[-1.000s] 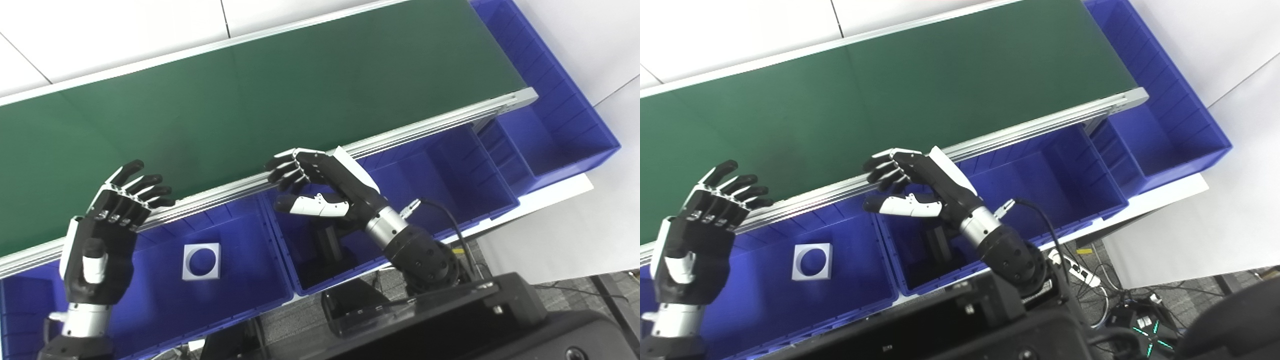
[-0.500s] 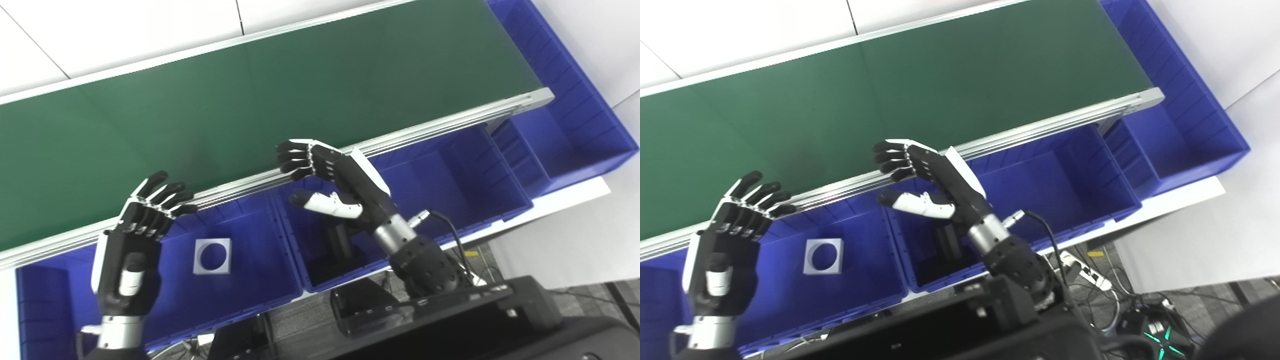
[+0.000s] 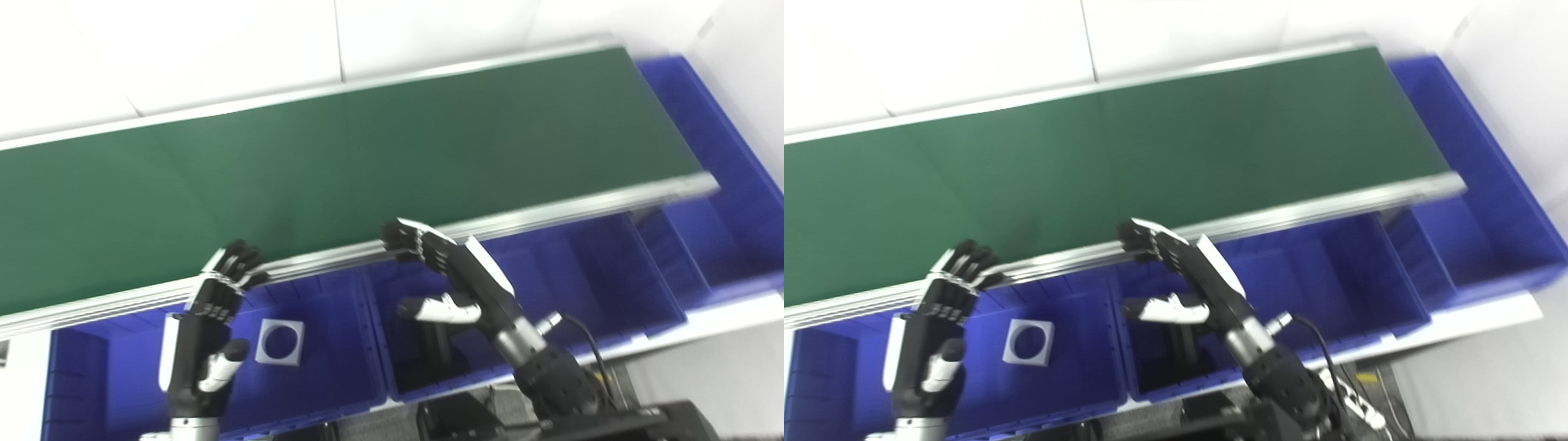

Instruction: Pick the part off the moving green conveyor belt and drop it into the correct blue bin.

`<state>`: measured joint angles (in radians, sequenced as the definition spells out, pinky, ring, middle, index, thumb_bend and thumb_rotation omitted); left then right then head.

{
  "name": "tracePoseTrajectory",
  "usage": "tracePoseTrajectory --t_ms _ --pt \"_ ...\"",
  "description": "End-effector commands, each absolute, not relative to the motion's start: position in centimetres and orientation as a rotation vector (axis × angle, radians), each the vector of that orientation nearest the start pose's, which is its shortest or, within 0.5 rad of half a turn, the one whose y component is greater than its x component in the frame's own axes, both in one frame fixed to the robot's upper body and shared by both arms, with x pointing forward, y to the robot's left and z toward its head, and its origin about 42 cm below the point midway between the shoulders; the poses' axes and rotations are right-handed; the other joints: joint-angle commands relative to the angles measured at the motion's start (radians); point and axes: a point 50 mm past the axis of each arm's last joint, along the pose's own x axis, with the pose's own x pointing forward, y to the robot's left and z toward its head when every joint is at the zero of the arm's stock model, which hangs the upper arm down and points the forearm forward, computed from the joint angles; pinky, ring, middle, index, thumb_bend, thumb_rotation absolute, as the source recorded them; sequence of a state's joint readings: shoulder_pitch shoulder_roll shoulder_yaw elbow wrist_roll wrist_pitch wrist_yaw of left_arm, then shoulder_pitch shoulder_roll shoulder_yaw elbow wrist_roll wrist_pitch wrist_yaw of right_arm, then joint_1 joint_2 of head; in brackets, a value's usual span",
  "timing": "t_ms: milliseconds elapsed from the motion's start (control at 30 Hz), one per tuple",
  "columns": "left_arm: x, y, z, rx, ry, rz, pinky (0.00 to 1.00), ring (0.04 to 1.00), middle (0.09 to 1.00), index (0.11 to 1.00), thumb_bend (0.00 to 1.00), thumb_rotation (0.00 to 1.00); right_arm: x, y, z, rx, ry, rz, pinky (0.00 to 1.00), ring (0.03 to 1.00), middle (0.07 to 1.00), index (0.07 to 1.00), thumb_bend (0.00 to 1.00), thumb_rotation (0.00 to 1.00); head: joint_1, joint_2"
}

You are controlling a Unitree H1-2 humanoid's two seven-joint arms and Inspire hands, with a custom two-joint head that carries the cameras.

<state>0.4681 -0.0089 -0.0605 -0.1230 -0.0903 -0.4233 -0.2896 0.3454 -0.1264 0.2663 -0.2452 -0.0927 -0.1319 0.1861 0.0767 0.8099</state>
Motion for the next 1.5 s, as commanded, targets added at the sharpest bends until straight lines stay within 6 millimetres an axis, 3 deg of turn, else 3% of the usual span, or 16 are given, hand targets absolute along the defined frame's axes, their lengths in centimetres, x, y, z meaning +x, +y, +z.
tracePoseTrajectory --t_ms 0,333,533,900,1367,1467 --pt "12.3 19.9 7.3 -0.061 -0.164 -0.178 0.76 0.831 0.845 0.865 0.86 0.69 16.7 -18.0 10.0 -0.133 -0.128 0.401 0.74 0.796 0.814 0.826 0.84 0.59 0.025 -0.006" --pt "12.3 18.3 6.7 -0.085 -0.142 -0.163 0.77 0.827 0.839 0.865 0.87 0.70 17.6 -18.0 9.7 -0.123 -0.184 0.404 0.72 0.783 0.806 0.815 0.78 0.56 0.096 -0.025" --pt "12.5 17.6 6.6 -0.089 -0.137 -0.167 0.77 0.825 0.833 0.857 0.88 0.70 18.0 -18.1 9.2 -0.117 -0.177 0.408 0.70 0.773 0.799 0.813 0.78 0.57 0.095 -0.029" --pt "12.7 18.8 6.4 -0.080 -0.137 -0.194 0.76 0.818 0.834 0.860 0.89 0.71 17.9 -17.4 8.9 -0.130 -0.167 0.339 0.69 0.762 0.793 0.810 0.76 0.61 -0.081 -0.030" --pt "15.1 22.1 5.3 -0.024 -0.126 -0.307 0.77 0.815 0.826 0.856 0.89 0.71 16.8 -15.3 8.2 -0.181 -0.192 0.228 0.70 0.777 0.810 0.826 0.68 0.63 -0.284 -0.044" --pt "15.3 22.5 5.1 -0.009 -0.120 -0.317 0.76 0.811 0.827 0.857 0.90 0.72 16.9 -15.0 8.1 -0.193 -0.188 0.234 0.70 0.779 0.814 0.830 0.67 0.62 -0.290 -0.045"
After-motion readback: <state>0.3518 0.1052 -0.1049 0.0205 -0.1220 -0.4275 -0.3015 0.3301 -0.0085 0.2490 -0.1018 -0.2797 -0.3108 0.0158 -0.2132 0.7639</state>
